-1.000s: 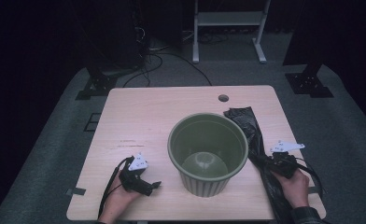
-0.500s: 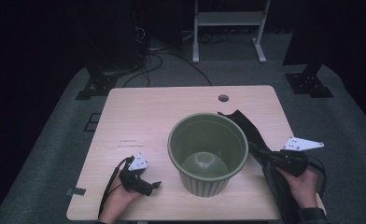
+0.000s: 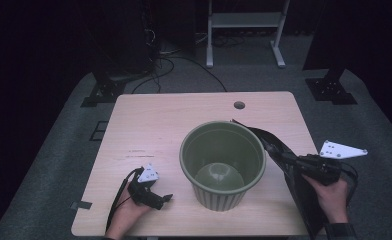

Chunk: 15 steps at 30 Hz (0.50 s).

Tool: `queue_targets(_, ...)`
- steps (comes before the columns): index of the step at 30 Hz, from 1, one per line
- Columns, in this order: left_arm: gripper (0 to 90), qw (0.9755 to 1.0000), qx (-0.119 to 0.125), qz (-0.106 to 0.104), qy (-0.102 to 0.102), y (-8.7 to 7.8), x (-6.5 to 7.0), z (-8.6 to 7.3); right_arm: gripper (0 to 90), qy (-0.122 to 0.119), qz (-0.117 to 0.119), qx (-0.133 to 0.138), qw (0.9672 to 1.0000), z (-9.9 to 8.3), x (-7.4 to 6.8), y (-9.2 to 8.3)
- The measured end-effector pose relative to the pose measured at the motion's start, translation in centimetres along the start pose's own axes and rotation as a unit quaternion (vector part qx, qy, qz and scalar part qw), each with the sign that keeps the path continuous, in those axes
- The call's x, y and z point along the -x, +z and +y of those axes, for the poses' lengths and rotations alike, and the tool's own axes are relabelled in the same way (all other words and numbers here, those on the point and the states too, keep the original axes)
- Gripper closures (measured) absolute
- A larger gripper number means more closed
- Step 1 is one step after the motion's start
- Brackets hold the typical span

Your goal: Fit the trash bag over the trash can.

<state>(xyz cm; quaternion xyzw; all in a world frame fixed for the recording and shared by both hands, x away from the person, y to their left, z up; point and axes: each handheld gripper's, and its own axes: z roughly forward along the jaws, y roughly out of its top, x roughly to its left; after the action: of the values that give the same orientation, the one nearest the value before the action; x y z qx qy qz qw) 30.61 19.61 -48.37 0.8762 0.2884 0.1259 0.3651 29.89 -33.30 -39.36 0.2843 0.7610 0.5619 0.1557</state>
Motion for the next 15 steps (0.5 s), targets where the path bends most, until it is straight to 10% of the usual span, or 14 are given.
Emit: queue_targets(15, 0.0, 1.0, 0.0, 0.0, 0.0, 0.0, 0.0, 0.0, 90.0, -0.02, 0.037, 0.068, 0.9968, 4.5, -1.6, -2.5)
